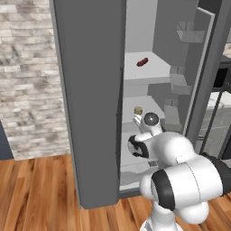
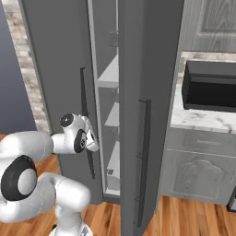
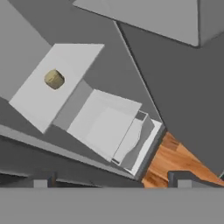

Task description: Retrieve the sausage and cheese from the fridge and place them on the cutting board on the counter.

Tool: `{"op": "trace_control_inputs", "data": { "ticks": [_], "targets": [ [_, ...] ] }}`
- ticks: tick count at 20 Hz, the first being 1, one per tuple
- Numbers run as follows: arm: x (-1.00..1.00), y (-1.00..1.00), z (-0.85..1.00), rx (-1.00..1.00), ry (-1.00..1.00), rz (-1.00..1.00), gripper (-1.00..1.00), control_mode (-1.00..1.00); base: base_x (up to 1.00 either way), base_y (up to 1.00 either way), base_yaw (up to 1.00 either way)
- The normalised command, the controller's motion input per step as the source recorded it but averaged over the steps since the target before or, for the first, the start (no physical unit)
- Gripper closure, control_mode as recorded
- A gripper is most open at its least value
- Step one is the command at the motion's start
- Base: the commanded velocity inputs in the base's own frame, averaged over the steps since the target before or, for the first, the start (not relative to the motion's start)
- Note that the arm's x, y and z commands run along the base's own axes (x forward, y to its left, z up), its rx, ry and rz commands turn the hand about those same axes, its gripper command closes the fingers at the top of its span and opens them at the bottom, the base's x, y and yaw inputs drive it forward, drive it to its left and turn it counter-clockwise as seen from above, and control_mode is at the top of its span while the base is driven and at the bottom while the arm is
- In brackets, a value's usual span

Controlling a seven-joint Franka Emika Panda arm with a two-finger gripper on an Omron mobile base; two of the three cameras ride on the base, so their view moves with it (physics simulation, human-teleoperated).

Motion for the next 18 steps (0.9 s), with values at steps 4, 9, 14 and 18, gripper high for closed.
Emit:
{"op": "trace_control_inputs", "data": {
  "ticks": [4,9,14,18],
  "targets": [
    [0.88,-0.03,-0.2,0.08,0.0,-0.33,-1.0,-1.0,0.0,0.0,0.0],
    [0.41,-0.22,-0.04,0.05,-0.01,-0.26,-1.0,-1.0,0.0,0.0,0.0],
    [0.01,-0.39,-0.03,0.05,-0.01,-0.23,-1.0,-1.0,0.0,0.0,0.0],
    [0.21,-0.49,-0.12,0.01,0.0,-0.23,-1.0,-1.0,0.0,0.0,0.0]
  ]
}}
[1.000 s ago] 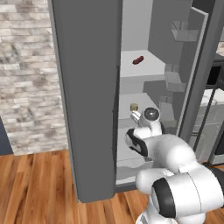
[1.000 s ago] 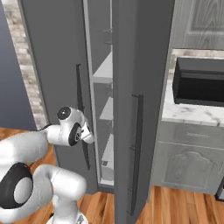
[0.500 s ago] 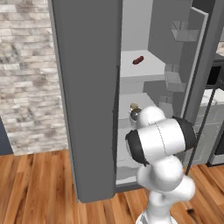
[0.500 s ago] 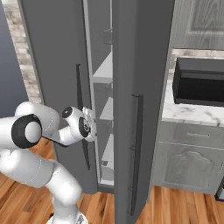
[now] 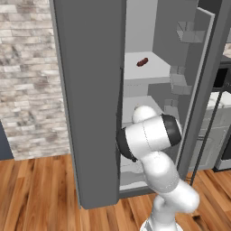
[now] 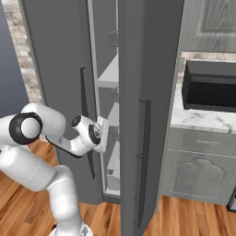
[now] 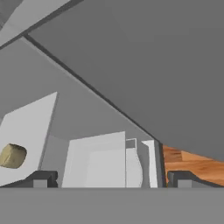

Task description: Retrieve the sausage and cheese from the fridge and place them on the cutting board on the counter.

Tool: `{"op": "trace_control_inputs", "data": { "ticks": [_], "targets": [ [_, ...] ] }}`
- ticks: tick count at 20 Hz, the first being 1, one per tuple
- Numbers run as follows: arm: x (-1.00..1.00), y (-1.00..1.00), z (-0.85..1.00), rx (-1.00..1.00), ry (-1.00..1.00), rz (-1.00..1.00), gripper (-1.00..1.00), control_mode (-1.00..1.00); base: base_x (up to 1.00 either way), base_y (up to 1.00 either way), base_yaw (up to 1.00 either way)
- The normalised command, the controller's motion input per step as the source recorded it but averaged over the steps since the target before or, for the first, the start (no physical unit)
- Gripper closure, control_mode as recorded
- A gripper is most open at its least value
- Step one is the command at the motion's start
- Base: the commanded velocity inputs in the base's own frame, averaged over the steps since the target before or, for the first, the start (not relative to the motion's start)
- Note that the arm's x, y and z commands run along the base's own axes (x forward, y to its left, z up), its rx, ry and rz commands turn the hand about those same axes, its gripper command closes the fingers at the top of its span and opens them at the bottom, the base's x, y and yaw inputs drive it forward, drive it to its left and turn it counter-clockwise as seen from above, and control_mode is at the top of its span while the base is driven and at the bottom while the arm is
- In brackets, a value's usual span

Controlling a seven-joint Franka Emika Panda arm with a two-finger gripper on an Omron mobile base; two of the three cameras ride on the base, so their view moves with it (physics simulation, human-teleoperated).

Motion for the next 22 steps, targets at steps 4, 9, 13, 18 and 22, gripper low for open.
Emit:
{"op": "trace_control_inputs", "data": {
  "ticks": [4,9,13,18,22],
  "targets": [
    [0.22,-0.48,0.0,0.03,0.0,-0.21,-1.0,-1.0,0.0,0.0,0.0],
    [0.23,-0.37,0.04,0.07,0.0,-0.18,-1.0,-1.0,0.0,0.0,0.0],
    [0.08,-0.6,0.0,0.05,0.0,-0.14,-1.0,-1.0,0.0,0.0,0.0],
    [0.0,-0.65,0.02,0.05,0.0,-0.11,-1.0,-1.0,0.0,0.0,0.0],
    [0.0,-0.64,0.21,0.07,0.0,-0.07,-1.0,-1.0,0.0,0.0,0.0]
  ]
}}
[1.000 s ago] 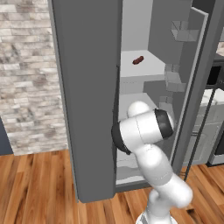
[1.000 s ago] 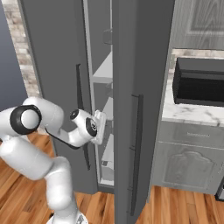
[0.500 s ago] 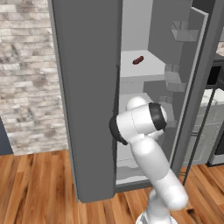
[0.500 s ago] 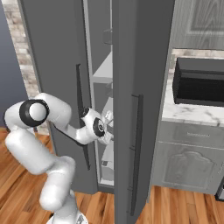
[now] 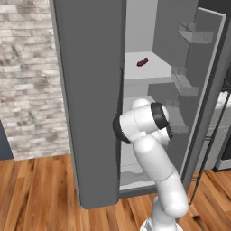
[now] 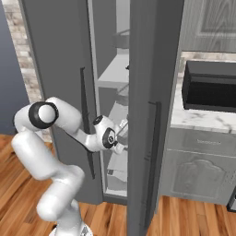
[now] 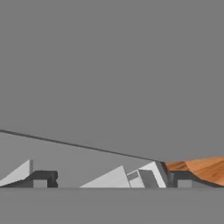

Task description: Retrieve the sausage and cheese from the fridge and place them on the cutting board on the counter.

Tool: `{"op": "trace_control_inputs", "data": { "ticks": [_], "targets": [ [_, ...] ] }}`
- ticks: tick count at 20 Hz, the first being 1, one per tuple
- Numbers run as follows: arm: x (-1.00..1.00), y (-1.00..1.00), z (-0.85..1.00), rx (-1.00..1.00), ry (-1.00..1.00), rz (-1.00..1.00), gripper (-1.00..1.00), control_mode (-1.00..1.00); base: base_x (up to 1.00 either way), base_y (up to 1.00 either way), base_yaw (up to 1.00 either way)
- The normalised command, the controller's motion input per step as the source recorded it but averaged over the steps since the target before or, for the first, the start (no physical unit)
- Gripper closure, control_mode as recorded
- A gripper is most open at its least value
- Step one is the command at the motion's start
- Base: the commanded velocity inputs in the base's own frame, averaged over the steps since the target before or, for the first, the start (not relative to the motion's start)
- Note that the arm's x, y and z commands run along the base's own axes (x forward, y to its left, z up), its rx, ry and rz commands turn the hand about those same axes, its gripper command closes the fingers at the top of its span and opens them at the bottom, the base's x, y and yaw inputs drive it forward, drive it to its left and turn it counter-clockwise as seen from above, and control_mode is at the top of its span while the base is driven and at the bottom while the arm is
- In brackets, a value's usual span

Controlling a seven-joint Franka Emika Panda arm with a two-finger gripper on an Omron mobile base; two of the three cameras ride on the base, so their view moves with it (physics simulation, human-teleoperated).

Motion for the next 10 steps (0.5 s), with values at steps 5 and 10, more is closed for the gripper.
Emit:
{"op": "trace_control_inputs", "data": {
  "ticks": [5,10],
  "targets": [
    [-0.07,-0.63,0.39,0.07,0.0,-0.05,-1.0,-1.0,0.0,0.0,0.0],
    [-0.26,-0.59,0.61,0.08,0.0,-0.01,-1.0,-1.0,0.0,0.0,0.0]
  ]
}}
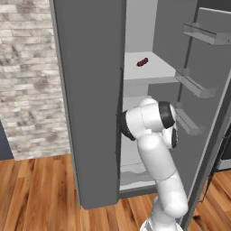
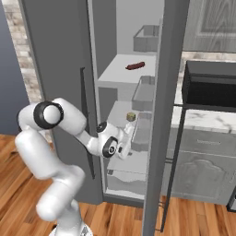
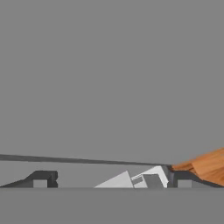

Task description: Retrieve the sausage and cheese from the fridge and place them on the cutting board on the counter.

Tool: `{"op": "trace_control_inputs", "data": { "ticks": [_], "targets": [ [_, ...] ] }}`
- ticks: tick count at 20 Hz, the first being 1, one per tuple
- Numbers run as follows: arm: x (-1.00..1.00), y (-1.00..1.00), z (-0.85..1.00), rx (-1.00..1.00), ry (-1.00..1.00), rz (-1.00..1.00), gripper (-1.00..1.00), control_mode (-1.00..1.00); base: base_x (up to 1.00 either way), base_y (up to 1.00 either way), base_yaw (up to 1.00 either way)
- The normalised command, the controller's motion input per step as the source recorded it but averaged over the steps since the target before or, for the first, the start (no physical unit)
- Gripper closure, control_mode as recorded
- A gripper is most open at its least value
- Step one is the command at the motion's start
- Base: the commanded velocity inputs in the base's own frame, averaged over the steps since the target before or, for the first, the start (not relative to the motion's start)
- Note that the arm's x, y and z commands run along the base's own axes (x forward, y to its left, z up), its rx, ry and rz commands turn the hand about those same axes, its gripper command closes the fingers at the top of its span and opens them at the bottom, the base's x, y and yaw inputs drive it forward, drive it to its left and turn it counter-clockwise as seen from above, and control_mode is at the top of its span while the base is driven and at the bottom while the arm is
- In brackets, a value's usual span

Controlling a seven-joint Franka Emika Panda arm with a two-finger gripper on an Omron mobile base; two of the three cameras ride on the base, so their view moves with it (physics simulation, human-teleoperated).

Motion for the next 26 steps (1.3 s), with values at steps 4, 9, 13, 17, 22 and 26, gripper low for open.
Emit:
{"op": "trace_control_inputs", "data": {
  "ticks": [4,9,13,17,22,26],
  "targets": [
    [-0.32,-0.04,0.81,0.05,0.0,0.0,-1.0,-1.0,0.0,0.0,0.0],
    [-0.04,0.76,0.77,0.0,0.0,0.0,-1.0,-1.0,0.0,0.0,0.0],
    [0.0,0.63,0.93,0.0,0.0,0.06,-1.0,-1.0,0.0,0.0,0.0],
    [0.0,0.51,1.0,0.0,0.1,0.09,-1.0,-1.0,0.0,0.0,0.0],
    [0.0,0.11,1.0,0.0,0.21,0.12,-1.0,-1.0,0.0,0.0,0.0],
    [-0.11,0.0,0.78,-0.07,0.28,0.14,-1.0,-1.0,0.0,0.0,0.0]
  ]
}}
